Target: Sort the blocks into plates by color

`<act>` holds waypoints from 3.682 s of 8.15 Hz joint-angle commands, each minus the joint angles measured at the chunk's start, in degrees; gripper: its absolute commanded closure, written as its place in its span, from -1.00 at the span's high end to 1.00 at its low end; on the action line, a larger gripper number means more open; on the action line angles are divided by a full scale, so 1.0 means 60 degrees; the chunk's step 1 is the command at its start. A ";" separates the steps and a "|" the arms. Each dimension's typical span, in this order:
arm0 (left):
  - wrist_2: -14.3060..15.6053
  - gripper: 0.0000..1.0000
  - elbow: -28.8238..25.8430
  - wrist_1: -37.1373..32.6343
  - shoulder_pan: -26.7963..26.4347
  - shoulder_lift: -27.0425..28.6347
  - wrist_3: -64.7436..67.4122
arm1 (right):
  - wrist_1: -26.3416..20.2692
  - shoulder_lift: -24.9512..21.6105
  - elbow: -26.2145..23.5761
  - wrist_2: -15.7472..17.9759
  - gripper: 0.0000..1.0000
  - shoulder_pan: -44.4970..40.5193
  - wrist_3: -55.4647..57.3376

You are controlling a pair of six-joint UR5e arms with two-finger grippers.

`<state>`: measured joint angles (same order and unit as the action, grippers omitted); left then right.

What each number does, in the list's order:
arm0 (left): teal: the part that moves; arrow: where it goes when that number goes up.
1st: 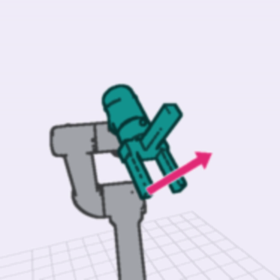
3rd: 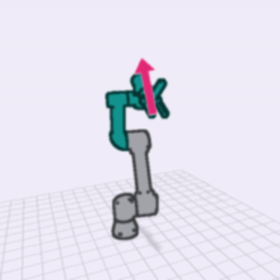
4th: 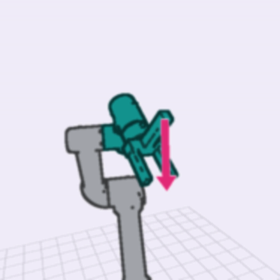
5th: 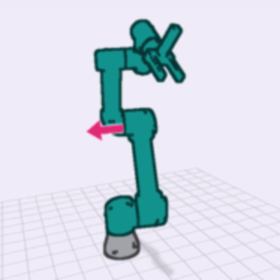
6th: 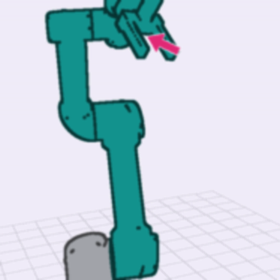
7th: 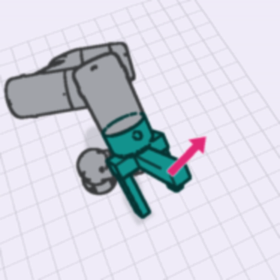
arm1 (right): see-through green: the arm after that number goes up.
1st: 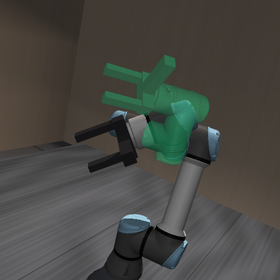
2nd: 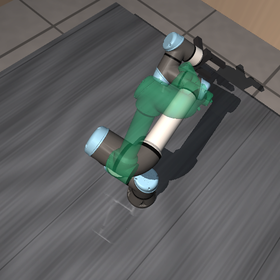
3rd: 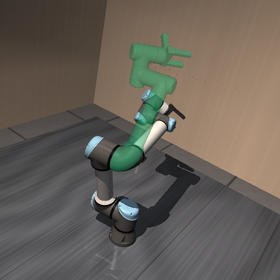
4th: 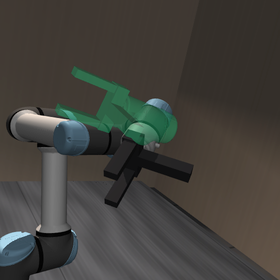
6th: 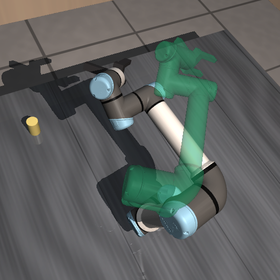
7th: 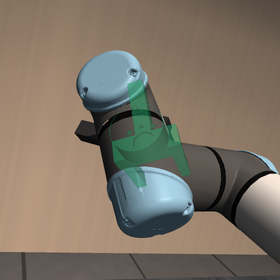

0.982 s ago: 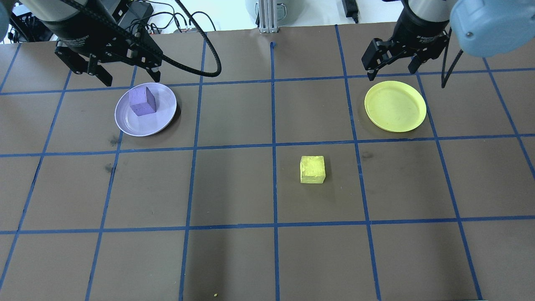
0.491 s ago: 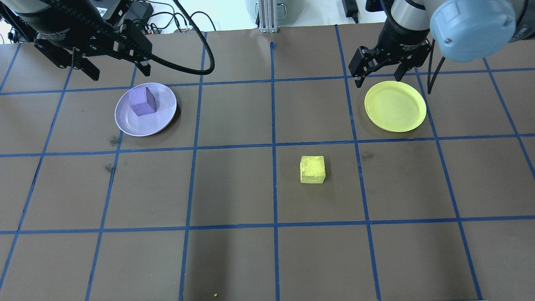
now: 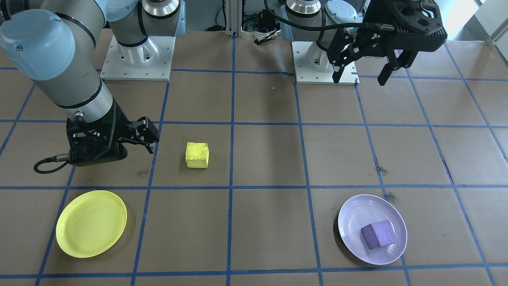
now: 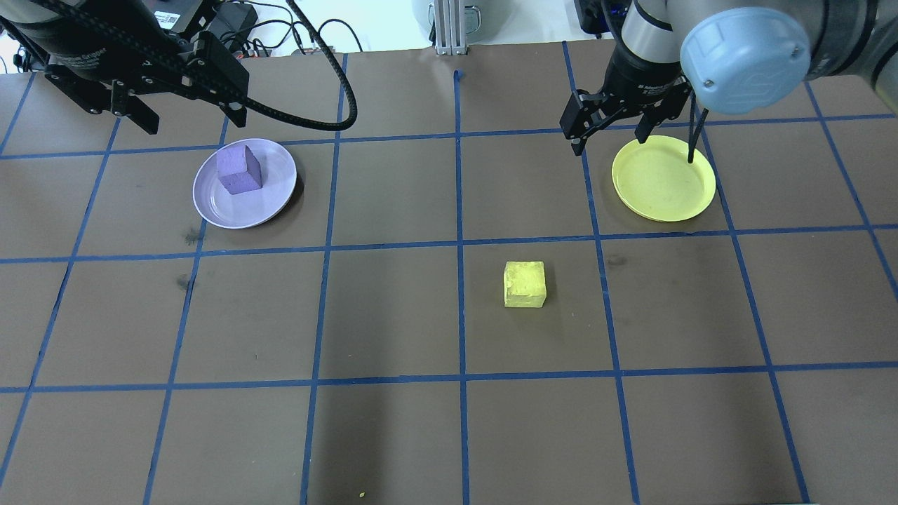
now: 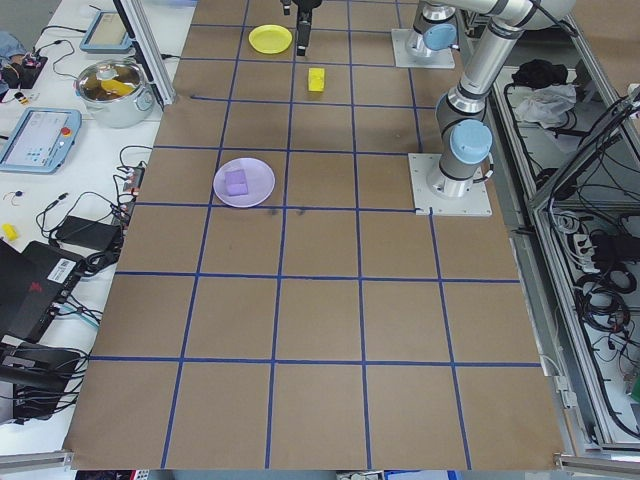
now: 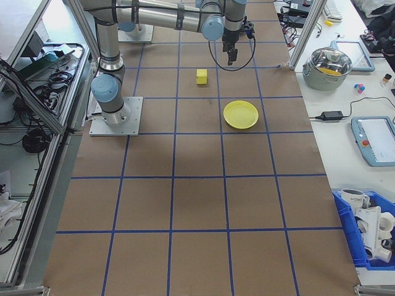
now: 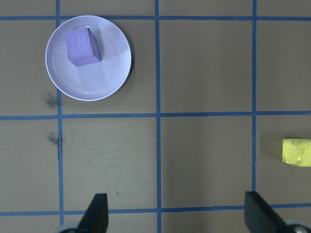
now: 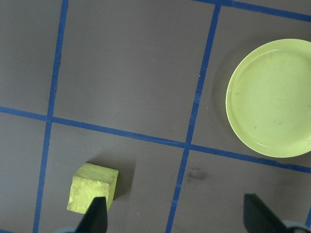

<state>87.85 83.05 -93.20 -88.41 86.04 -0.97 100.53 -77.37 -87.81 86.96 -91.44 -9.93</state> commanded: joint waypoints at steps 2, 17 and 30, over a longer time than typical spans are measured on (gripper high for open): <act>0.0007 1.00 0.0031 0.0020 -0.0001 -0.0146 0.0000 | 0.0556 0.0501 -0.0363 -0.0021 1.00 -0.0374 0.0496; -0.0007 1.00 0.0060 0.0240 -0.0001 -0.0395 0.0000 | 0.1014 0.1131 -0.2621 -0.0065 1.00 -0.1943 0.2651; -0.0007 1.00 0.0060 0.0240 -0.0001 -0.0410 0.0000 | 0.1849 0.1718 -0.2359 -0.0065 -1.00 -0.1914 0.2519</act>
<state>87.80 83.41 -91.76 -88.42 83.60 -0.97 111.59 -66.76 -103.04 86.52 -103.06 5.56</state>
